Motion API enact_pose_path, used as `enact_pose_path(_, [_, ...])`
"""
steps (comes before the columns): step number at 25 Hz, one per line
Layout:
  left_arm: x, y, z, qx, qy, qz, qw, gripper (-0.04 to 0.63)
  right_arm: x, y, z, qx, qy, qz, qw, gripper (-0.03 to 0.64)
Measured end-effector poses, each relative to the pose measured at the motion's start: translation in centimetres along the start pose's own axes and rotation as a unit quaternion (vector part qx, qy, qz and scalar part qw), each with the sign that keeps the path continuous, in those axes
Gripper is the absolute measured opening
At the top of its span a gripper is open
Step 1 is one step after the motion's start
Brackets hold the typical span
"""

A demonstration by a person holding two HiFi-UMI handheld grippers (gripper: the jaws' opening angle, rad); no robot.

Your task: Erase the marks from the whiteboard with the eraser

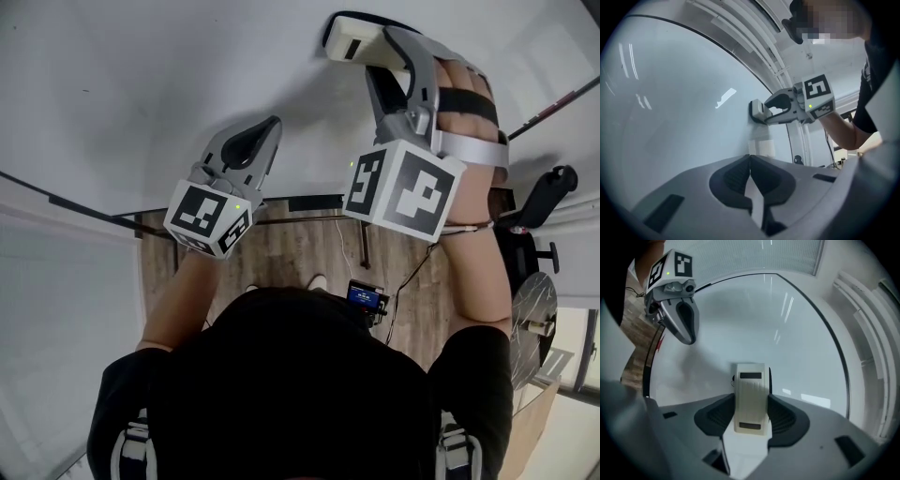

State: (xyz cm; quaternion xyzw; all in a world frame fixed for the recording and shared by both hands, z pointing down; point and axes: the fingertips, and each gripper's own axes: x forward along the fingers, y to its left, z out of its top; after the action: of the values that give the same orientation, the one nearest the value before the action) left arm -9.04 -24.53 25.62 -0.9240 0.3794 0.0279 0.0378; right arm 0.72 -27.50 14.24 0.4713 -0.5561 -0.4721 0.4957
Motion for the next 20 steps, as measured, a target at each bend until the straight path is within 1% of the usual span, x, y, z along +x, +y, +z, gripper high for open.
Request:
enact_pose_path(5, [0.0, -0.4, -0.2, 0.002, 0.002, -0.003, 1.0000, 0.006, 0.8, 7.8, 0.6, -0.016, -0.004, 0.088, 0.996, 0.218])
enact_pose_path(8, [0.5, -0.3, -0.6, 0.001, 0.005, -0.005, 1.0000, 0.006, 1.4, 9.9, 0.7, -0.014, -0.013, 0.102, 0.995, 0.219])
enact_pose_path(12, [2.0, 0.2, -1.3, -0.003, 0.009, -0.008, 0.9999, 0.006, 2.1, 10.5, 0.1, -0.003, -0.014, 0.115, 0.993, 0.219])
enact_pose_path(14, [1.9, 0.2, -1.3, -0.002, 0.008, -0.008, 0.9999, 0.006, 1.8, 11.0, 0.2, -0.001, -0.014, 0.120, 0.993, 0.219])
enact_pose_path(17, [1.5, -0.1, -1.6, -0.003, 0.009, -0.006, 0.9999, 0.006, 1.7, 13.8, 0.1, 0.002, -0.016, 0.153, 0.988, 0.221])
enact_pose_path(20, [1.7, -0.2, -2.1, -0.006, 0.013, -0.007, 0.9999, 0.006, 2.2, 16.0, -0.2, -0.002, -0.028, 0.154, 0.988, 0.221])
